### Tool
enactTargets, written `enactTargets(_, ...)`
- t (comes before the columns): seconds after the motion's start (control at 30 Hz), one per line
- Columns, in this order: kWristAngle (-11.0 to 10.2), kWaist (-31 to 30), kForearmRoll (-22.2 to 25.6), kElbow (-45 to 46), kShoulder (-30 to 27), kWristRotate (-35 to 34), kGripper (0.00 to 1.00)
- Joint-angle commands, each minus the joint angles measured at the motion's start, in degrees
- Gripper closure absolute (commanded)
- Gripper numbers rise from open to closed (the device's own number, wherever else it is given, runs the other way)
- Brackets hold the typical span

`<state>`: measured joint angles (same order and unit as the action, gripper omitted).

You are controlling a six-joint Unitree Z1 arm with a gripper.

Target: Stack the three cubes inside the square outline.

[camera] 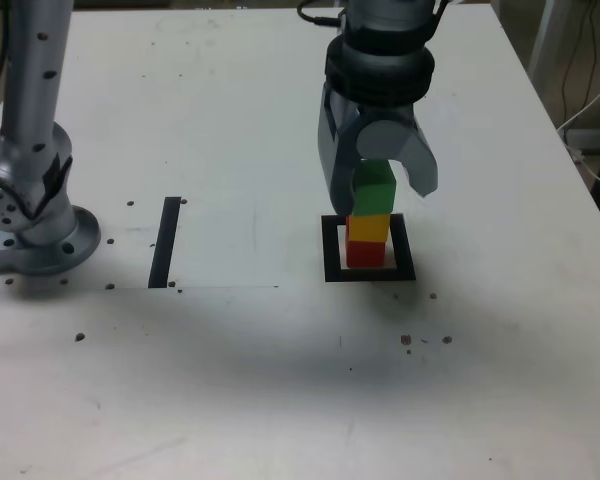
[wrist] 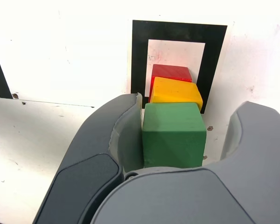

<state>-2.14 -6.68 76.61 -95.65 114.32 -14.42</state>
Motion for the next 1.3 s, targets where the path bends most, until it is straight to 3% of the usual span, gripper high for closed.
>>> enactTargets(0.0, -0.23, 0.09, 0.2, 0.06, -0.83, -0.15, 0.0)
enactTargets(0.5, -1.64, -1.94, 4.92, -2.62, -7.58, 0.36, 0.0)
enactTargets(0.67, -2.45, -1.95, 7.23, -1.6, -12.41, 0.4, 0.0)
enactTargets(1.07, -3.16, 0.33, 6.39, 20.69, -24.82, 3.75, 0.0)
enactTargets(1.27, -2.92, 0.35, 1.81, 33.46, -27.67, 5.21, 0.0)
